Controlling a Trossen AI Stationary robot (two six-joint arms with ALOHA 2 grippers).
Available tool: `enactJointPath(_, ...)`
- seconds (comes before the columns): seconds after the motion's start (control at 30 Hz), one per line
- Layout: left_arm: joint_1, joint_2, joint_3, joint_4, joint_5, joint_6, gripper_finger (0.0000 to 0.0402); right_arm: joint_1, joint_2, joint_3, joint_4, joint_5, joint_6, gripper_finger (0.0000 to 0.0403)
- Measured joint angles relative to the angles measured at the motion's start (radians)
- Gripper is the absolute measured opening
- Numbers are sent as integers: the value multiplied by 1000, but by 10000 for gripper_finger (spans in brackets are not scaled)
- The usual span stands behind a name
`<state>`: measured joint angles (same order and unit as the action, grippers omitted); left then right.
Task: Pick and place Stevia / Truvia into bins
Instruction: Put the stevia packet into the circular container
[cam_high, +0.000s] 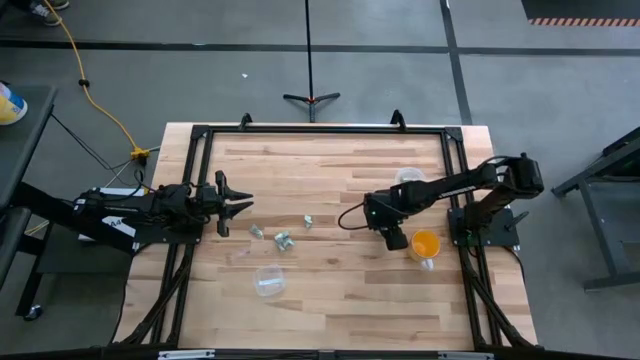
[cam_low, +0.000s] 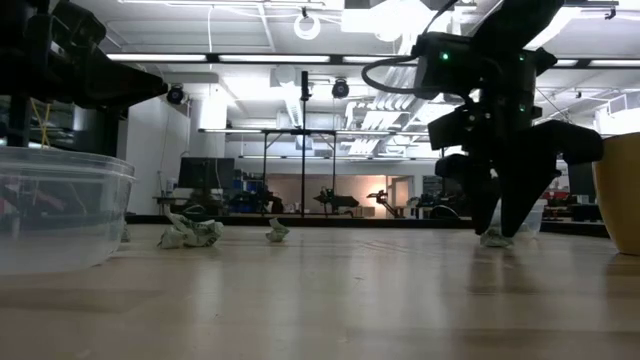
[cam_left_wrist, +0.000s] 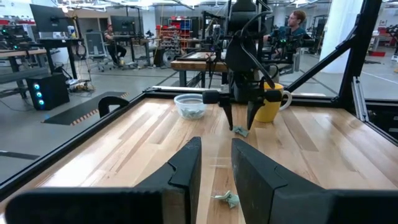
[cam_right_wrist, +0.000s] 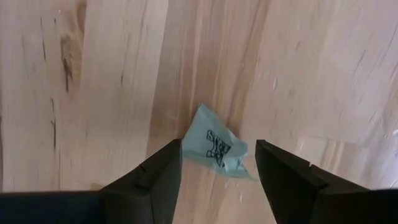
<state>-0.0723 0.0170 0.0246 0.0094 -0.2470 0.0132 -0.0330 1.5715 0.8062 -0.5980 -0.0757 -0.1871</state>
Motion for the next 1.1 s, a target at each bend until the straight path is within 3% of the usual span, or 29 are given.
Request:
enactJointPath(0.23,0,0,0,0,-1,0,122,0,0,-5,5,-4,2,169)
enactJointPath(0.87,0,0,0,0,-2,0,122,0,0,32,-63,4,2,5)
enactJointPath(0.97,0,0,0,0,-2,0,122,-1,0,116,-175,53,12,8)
enactJointPath(1.1,0,0,0,0,-2,0,122,-5,0,255,-389,215,-7,2)
